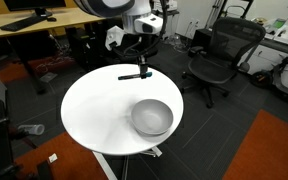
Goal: Take the marker out of the grey bowl
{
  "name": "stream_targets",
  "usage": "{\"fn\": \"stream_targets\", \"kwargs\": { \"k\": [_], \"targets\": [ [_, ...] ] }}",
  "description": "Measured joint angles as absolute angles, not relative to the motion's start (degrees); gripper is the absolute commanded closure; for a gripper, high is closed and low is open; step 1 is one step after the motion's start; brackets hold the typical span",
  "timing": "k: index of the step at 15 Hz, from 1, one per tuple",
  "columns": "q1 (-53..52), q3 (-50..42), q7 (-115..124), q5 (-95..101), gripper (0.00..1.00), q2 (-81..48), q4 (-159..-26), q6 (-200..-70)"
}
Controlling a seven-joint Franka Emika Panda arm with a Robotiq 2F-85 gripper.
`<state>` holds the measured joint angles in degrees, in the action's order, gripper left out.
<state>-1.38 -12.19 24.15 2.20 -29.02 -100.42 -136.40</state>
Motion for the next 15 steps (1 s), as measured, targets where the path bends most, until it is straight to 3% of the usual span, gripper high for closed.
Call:
{"fn": "stream_targets", "kwargs": {
  "k": [15],
  "targets": [
    [-5.43, -5.49, 26.24, 1.62, 0.95, -34.07, -97.33, -136.38]
  ]
}}
